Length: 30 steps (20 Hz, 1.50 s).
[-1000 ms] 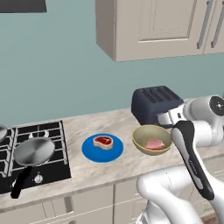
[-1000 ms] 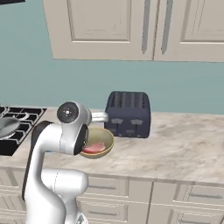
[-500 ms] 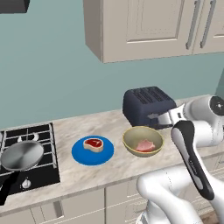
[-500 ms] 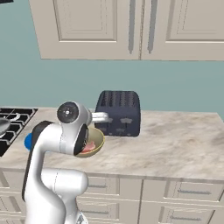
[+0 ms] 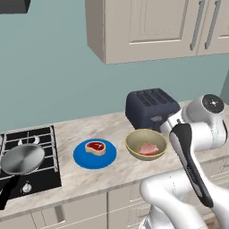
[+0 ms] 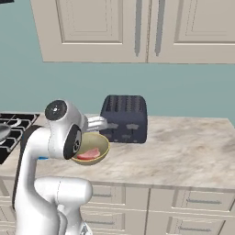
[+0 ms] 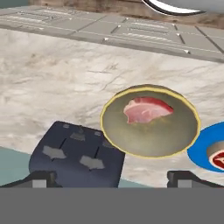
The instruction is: Place one of the steaks on the plate and the other in the bowl. Then place the bowl in the fridge.
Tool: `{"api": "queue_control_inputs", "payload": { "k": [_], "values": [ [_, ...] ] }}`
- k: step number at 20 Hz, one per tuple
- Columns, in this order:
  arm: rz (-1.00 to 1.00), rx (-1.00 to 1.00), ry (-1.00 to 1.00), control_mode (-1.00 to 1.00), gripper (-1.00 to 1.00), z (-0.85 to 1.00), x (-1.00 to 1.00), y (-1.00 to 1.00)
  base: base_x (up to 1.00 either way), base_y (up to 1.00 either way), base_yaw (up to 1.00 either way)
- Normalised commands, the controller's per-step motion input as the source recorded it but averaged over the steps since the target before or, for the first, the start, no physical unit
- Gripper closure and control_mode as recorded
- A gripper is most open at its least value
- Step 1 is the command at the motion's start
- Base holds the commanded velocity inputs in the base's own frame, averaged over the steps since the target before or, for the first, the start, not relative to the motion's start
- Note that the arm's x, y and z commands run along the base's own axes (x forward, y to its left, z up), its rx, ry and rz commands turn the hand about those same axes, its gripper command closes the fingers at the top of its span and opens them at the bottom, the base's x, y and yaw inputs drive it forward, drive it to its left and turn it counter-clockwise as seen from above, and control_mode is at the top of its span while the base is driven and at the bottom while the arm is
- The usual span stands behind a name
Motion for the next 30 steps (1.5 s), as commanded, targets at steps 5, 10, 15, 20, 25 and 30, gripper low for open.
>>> {"api": "queue_control_inputs", "payload": {
  "k": [5,10,15,20,25,30],
  "values": [
    [0.11,-0.13,0.04,-1.00,-1.00,-0.27,-0.38,0.13,0.00,0.00,0.00],
    [0.34,0.00,0.00,-1.00,-1.00,-0.25,-0.28,0.14,0.00,0.00,0.00],
    [0.17,-0.05,0.02,-1.00,-1.00,-0.31,-0.01,0.70,0.00,0.00,0.00],
    [0.00,-0.20,0.19,-1.00,-1.00,-0.50,0.00,0.57,0.00,0.00,0.00],
    [0.00,-0.10,0.12,-1.00,-1.00,-0.51,0.00,0.05,0.00,0.00,0.00],
    [0.00,0.00,0.04,-1.00,-1.00,-0.44,0.00,-0.02,0.00,0.00,0.00]
  ]
}}
